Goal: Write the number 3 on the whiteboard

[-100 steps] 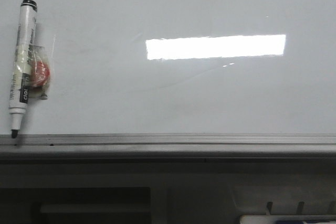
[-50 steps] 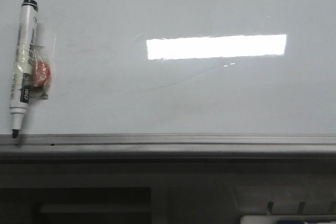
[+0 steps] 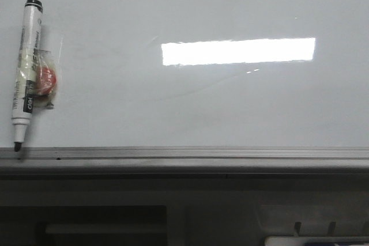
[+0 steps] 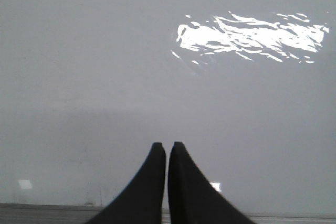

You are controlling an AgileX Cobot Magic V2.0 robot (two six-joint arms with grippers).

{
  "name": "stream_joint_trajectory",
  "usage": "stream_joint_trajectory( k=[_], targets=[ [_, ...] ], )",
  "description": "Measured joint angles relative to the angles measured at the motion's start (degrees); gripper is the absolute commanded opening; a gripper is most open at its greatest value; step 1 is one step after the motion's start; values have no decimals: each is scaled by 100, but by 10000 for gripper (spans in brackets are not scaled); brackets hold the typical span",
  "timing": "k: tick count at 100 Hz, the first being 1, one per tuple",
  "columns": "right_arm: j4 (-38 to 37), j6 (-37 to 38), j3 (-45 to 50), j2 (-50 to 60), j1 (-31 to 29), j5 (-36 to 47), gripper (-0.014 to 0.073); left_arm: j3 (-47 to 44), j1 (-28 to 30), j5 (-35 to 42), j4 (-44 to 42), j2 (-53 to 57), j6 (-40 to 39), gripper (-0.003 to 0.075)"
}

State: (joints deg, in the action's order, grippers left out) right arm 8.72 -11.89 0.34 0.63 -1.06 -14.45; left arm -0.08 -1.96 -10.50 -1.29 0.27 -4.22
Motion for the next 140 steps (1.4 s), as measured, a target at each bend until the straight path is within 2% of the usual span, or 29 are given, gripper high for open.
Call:
stream_joint_trajectory(
  k=[43, 61, 86, 121, 129, 140],
  targets=[
    [463, 0, 0, 0, 0, 340, -61, 11, 0, 0, 0, 0, 0, -21],
    [691, 0, 0, 0, 0, 226, -61, 272, 0, -453, 0, -13, 0, -21],
    [845, 0, -324, -732, 0, -349, -61, 1085, 0, -997, -220, -960, 0, -21],
    [1191, 0, -851, -1291, 0, -512, -61, 1640, 0, -726, -279, -1759, 0, -15],
    [1244, 0, -851, -1301, 0, -537, -61, 1650, 0, -716, -279, -1784, 0, 47],
    [1342, 0, -851, -1301, 0, -537, -61, 1650, -47, -601, -279, -1795, 0, 223]
  ],
)
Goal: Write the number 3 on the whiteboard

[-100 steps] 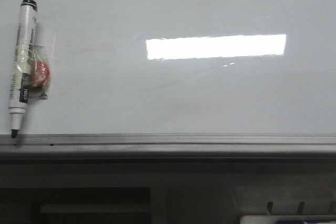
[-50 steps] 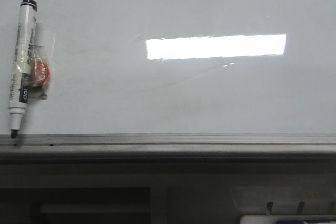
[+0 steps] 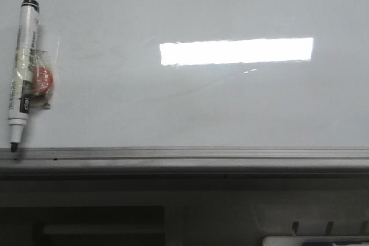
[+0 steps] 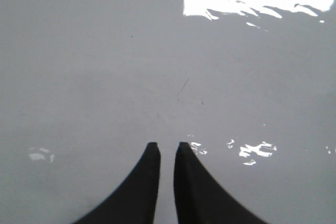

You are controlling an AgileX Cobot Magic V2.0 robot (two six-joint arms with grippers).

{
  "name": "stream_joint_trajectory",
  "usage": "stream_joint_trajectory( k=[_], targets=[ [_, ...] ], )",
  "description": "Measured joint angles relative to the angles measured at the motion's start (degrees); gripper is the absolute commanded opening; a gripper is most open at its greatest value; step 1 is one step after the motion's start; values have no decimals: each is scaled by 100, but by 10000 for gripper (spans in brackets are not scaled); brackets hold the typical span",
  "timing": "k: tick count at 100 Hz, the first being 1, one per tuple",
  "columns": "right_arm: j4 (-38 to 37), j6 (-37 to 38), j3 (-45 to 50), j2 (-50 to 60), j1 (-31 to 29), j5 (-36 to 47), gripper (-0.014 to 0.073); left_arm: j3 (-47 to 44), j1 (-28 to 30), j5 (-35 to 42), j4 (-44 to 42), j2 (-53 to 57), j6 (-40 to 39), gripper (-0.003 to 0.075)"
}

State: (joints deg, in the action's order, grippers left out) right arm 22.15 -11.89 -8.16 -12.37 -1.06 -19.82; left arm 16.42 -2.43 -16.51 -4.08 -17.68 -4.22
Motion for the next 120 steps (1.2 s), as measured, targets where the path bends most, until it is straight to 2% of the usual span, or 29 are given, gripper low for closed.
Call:
stream_joint_trajectory(
  k=[5, 10, 25, 43, 55, 68, 93, 104, 120],
  targets=[
    [22, 0, 0, 0, 0, 0, -61, 0, -25, 101, 0, 0, 0, 297],
    [34, 0, 0, 0, 0, 0, -61, 0, -37, 227, 11, 0, 0, 330],
    [42, 0, 0, 0, 0, 0, -61, -142, -46, 915, 89, 0, 0, 336],
    [42, 0, 0, 0, 0, 72, -61, -176, -260, 1285, 139, 0, 0, 356],
    [42, 0, 0, 0, 0, 266, -61, -176, -798, 1308, 152, -35, 0, 368],
    [131, 0, 0, 0, 0, 369, -61, -93, -1687, 1228, 166, -243, 0, 368],
    [299, 0, 0, 0, 0, 377, -61, 41, -3337, 1181, 449, -1436, 0, 368],
    [299, 0, 0, 0, 0, 377, -61, 55, -3690, 1255, 924, -2056, 0, 368],
    [299, 0, 0, 0, 0, 377, -61, 69, -3779, 1515, 1384, -2736, 0, 368]
  ],
)
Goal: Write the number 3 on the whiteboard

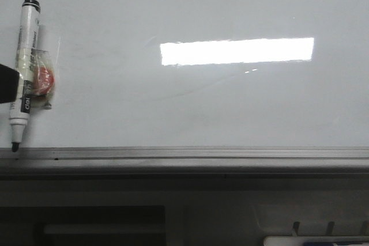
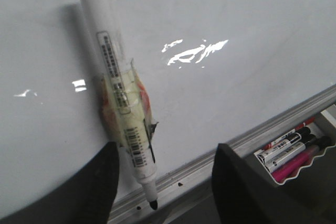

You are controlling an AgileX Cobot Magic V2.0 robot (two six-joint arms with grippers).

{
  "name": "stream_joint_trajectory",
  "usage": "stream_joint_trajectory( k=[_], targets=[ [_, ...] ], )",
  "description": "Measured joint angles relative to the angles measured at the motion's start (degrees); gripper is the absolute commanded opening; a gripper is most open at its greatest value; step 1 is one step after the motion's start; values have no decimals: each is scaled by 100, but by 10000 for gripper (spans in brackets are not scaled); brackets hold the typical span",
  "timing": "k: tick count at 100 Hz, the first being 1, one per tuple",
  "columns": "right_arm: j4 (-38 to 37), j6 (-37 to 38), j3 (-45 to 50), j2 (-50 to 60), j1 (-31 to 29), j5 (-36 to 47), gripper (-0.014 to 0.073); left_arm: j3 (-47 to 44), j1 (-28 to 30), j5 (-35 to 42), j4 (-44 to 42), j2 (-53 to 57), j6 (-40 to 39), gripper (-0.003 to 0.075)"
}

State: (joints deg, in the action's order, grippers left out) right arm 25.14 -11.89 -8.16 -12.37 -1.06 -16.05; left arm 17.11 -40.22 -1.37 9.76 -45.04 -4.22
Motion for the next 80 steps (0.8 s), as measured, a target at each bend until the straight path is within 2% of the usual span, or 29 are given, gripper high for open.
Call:
stream_joint_trajectory(
  k=[40, 49, 55, 56, 60, 80],
  targets=[
    [0, 0, 0, 0, 0, 0, -61, 13, 0, 712, 380, -1055, 0, 352],
    [0, 0, 0, 0, 0, 0, -61, 45, -13, 810, 432, -1182, 0, 233],
    [0, 0, 0, 0, 0, 0, -61, 43, -13, 846, 479, -1258, 0, 73],
    [0, 0, 0, 0, 0, 0, -61, 43, -13, 846, 479, -1266, 0, 73],
    [0, 0, 0, 0, 0, 0, -61, 43, -13, 851, 493, -1303, 0, -24],
    [0, 0, -157, 0, 0, -295, -61, 43, -28, 860, 505, -1344, 0, -21]
  ],
)
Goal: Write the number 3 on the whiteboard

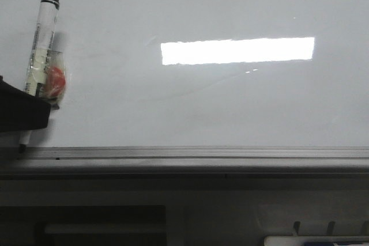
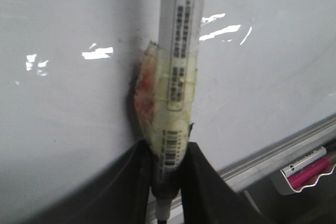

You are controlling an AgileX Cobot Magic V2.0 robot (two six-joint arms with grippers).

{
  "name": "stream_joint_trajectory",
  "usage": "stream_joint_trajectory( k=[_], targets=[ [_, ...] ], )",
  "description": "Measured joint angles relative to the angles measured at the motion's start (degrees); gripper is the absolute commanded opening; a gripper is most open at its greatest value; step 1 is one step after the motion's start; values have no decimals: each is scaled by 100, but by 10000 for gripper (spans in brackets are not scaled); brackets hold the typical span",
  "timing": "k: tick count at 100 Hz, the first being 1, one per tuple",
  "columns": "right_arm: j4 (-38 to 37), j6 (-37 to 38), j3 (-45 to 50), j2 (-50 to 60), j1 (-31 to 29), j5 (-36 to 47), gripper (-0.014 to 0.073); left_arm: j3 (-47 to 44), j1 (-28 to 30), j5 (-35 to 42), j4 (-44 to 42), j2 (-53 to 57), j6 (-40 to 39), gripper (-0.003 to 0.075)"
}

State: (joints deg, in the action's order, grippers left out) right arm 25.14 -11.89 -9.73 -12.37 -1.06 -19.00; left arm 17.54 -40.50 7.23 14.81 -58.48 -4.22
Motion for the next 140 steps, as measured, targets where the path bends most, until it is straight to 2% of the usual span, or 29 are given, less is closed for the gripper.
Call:
stream_joint_trajectory(
  k=[10, 20, 35, 54, 72, 93, 102, 117, 122, 127, 140],
  targets=[
    [0, -314, -300, 0, 0, -473, -61, 0, 0, 0, 0, 0, 0, -21],
    [0, -946, -533, 0, 50, -951, -61, 0, 0, 0, -117, 11, 0, -21],
    [0, -1313, -676, 0, 531, -1255, -61, 0, -91, -86, -708, 175, 0, -20],
    [170, -1895, -754, -182, 1329, -1263, -61, 15, -304, -175, -1352, 622, 0, -21],
    [374, -2816, -849, -558, 1960, -1111, -61, 171, -381, -324, -1986, 892, 0, -20],
    [465, -3183, -1248, -1279, 2872, -950, -54, 521, -403, -994, -3242, 906, 0, -20],
    [465, -3382, -1455, -1679, 3254, -883, 31, 560, -503, -994, -3707, 906, 0, -20],
    [473, -3537, -1851, -2398, 3929, -811, 322, 575, -906, -984, -4665, 862, 0, -20],
    [473, -3566, -2013, -2646, 4133, -782, 384, 575, -1023, -984, -4910, 829, 0, -20],
    [473, -3581, -2211, -2891, 4322, -744, 408, 575, -1119, -984, -5063, 802, 0, -20],
    [477, -3581, -2650, -3470, 4743, -550, 408, 575, -1307, -984, -5240, 752, 0, -20]
  ],
)
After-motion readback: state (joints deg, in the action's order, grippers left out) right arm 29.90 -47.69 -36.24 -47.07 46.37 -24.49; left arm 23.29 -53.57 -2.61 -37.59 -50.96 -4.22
